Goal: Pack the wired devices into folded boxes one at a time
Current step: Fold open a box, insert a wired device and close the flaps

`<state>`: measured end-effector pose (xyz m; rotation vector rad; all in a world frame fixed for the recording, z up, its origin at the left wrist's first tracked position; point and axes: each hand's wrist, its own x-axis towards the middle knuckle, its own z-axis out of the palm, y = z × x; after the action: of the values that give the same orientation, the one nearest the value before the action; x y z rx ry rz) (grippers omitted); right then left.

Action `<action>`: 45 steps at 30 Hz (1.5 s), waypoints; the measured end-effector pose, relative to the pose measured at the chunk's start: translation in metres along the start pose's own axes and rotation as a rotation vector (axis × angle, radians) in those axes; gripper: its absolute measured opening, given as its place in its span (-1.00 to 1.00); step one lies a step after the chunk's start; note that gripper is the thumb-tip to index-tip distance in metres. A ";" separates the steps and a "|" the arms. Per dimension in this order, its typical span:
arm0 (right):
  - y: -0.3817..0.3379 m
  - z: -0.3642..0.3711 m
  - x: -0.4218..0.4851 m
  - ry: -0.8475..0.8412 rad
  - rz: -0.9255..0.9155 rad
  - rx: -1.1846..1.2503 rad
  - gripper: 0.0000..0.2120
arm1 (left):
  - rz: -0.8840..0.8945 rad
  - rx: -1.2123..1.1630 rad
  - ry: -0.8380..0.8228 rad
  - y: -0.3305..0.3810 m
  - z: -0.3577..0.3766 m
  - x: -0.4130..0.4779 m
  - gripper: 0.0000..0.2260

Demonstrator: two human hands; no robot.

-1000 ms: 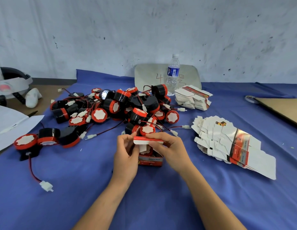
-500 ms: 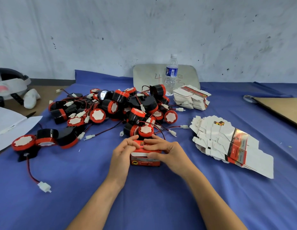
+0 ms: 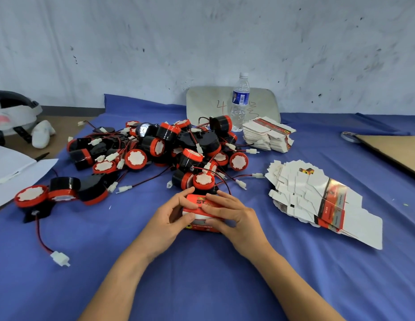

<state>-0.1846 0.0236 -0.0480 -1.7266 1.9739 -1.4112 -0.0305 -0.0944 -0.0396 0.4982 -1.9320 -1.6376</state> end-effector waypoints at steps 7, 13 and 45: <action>-0.003 0.004 -0.001 0.094 -0.129 -0.069 -0.75 | 0.011 -0.094 0.046 -0.005 -0.003 0.003 -0.93; -0.006 0.003 -0.001 0.097 -0.157 -0.095 -0.78 | -0.015 -0.118 0.061 -0.006 -0.009 0.006 -0.85; -0.010 0.008 -0.005 -0.050 0.031 -0.248 -0.38 | 0.294 0.643 -0.078 -0.010 -0.017 0.000 -0.35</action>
<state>-0.1708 0.0248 -0.0478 -1.7992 2.2167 -1.1422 -0.0207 -0.1091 -0.0480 0.3631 -2.4456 -0.8464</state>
